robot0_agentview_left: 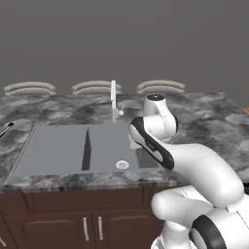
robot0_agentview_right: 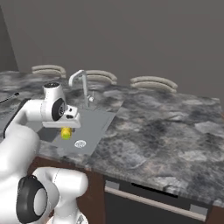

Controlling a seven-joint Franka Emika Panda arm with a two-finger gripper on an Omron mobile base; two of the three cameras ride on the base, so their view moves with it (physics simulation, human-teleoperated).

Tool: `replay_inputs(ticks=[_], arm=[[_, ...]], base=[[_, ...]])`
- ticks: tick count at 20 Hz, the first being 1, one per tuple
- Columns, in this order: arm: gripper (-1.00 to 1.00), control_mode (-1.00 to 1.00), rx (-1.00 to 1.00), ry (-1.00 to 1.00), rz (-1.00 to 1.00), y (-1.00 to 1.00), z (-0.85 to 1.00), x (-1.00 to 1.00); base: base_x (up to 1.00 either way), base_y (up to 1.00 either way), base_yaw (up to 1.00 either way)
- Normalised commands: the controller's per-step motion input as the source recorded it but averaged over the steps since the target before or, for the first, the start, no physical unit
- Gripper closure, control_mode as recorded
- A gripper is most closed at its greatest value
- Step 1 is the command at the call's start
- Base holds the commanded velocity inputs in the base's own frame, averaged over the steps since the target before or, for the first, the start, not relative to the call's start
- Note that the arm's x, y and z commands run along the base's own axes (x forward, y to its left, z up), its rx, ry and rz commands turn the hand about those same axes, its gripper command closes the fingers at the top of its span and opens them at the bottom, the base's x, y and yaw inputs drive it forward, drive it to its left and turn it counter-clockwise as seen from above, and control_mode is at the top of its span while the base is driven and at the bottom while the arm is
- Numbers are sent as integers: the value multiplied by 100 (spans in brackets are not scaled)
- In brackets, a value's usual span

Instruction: Turn on the sink faucet. Then move the corn from the counter to the sink. Turn off the sink. Move the vegetable from the sink to the pot next to the stove. Finally move the pot to the rear center burner.

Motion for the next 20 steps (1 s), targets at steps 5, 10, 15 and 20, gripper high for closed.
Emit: replay_inputs(ticks=[5, 10, 15, 20], arm=[[100, 100, 0, 0, 0, 0, 0, 0], [100, 100, 0, 0, 0, 0, 0, 0], [100, 100, 0, 0, 0, 0, 0, 0], [100, 100, 0, 0, 0, 0, 0, 0]], base=[[-25, 57, 40], [0, 98, 42], [0, 93, 46], [-16, 72, 52]])
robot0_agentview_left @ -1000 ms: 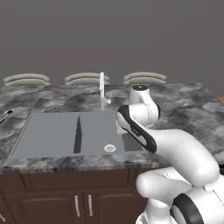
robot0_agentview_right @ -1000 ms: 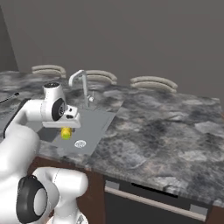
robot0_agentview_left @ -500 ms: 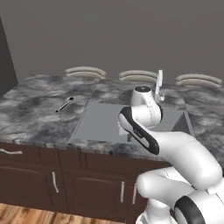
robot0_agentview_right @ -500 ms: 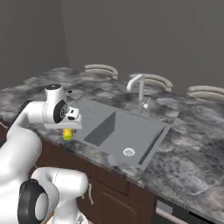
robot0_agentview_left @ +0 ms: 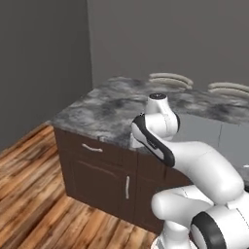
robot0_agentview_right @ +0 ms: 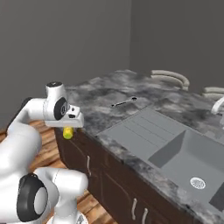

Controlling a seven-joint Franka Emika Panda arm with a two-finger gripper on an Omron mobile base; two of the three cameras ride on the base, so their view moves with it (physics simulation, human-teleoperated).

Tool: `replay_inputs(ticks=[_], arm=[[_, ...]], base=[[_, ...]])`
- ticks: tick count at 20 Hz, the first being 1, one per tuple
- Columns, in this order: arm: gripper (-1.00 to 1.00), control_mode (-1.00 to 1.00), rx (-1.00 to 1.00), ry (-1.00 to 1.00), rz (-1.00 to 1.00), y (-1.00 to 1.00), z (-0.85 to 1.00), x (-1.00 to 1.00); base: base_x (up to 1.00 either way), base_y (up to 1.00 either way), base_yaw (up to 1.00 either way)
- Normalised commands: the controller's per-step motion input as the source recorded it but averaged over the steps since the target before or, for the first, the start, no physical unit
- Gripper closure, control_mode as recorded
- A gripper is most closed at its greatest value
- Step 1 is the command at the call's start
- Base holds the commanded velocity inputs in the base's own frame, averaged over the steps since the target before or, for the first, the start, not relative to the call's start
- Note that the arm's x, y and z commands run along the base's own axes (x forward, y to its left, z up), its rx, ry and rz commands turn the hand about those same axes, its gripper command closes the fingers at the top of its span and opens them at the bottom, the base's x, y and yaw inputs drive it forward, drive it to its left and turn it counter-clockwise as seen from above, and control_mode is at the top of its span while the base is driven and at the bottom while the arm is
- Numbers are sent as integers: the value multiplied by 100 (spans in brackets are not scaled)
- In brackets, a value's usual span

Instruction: Turn on the sink faucet. Then move the corn from the counter to the sink. Turn off the sink. Move the vegetable from the sink to the pot next to the stove. Finally move the pot to the rear center burner.

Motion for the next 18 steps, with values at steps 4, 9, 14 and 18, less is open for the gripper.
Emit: replay_inputs(ticks=[4, 9, 14, 18], arm=[[100, 100, 0, 0, 0, 0, 0, 0], [100, 100, 0, 0, 0, 0, 0, 0], [100, 100, 0, 0, 0, 0, 0, 0], [100, 100, 0, 0, 0, 0, 0, 0]], base=[[-29, 33, 56], [-25, 36, 57], [-17, 32, 60], [-13, 32, 61]])
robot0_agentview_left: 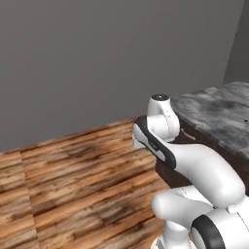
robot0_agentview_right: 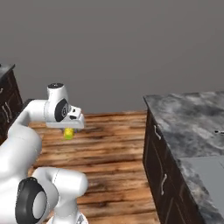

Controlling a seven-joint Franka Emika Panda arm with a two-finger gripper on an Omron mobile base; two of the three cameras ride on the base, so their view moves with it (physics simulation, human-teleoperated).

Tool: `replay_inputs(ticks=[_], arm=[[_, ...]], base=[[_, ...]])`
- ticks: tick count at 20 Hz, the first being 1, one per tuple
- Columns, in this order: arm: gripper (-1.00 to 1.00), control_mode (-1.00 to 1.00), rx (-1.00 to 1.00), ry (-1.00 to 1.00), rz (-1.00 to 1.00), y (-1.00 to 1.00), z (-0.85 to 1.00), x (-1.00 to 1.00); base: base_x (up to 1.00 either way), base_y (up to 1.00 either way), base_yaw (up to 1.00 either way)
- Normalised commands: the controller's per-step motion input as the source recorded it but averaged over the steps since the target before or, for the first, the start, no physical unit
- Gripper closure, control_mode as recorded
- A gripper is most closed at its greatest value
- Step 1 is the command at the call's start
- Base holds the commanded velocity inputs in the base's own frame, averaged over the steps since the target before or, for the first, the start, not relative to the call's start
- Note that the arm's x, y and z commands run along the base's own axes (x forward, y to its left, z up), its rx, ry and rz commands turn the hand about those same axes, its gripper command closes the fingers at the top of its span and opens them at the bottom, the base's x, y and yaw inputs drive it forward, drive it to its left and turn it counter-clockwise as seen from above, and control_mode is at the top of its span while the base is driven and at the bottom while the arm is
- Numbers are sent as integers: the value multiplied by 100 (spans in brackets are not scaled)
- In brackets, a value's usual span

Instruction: Turn on the sink faucet. Then move the corn from the counter to the sink. Turn off the sink. Move the vegetable from the sink to the pot next to the stove. Finally move the pot to the rear center burner.

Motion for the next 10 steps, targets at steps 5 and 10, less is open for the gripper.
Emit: replay_inputs(ticks=[5, 10], arm=[[100, 100, 0, 0, 0, 0, 0, 0], [100, 100, 0, 0, 0, 0, 0, 0]], base=[[-25, 19, 59], [-41, 6, 55]])
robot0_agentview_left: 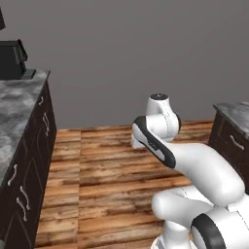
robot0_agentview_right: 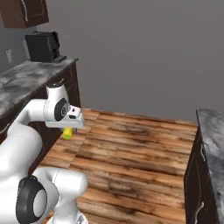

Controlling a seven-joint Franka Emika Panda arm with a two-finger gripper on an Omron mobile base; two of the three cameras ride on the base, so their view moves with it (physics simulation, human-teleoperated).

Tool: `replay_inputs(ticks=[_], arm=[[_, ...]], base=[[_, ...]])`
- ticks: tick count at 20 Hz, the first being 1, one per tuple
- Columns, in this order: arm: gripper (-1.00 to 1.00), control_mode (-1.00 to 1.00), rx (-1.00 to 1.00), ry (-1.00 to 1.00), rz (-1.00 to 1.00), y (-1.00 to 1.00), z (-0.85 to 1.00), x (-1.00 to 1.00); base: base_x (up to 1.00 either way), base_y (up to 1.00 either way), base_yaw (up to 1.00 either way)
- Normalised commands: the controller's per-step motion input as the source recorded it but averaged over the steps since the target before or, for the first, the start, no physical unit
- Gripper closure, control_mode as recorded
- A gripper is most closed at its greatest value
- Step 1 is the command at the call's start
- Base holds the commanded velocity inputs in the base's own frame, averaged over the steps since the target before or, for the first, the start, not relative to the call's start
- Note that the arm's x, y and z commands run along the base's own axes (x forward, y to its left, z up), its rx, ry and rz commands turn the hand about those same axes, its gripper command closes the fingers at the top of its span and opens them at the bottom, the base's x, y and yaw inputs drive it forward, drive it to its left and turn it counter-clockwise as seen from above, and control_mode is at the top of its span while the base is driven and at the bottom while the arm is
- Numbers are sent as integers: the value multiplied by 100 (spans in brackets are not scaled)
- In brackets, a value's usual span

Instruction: Turn on the sink faucet. Then move the corn from the counter to the sink. Turn off the sink. Move the vegetable from the sink to the pot next to the stove. Finally move the pot to the rear center burner.

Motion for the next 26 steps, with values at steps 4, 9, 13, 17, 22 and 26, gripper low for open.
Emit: replay_inputs(ticks=[4, 9, 13, 17, 22, 26], arm=[[100, 100, 0, 0, 0, 0, 0, 0], [100, 100, 0, 0, 0, 0, 0, 0], [100, 100, 0, 0, 0, 0, 0, 0], [100, 100, 0, 0, 0, 0, 0, 0], [100, 100, 0, 0, 0, 0, 0, 0], [100, 100, 0, 0, 0, 0, 0, 0]], base=[[-64, 0, 49], [-76, 0, 44], [-78, 0, 43], [-76, 0, 44], [-65, -11, 46], [-62, -16, 47]])
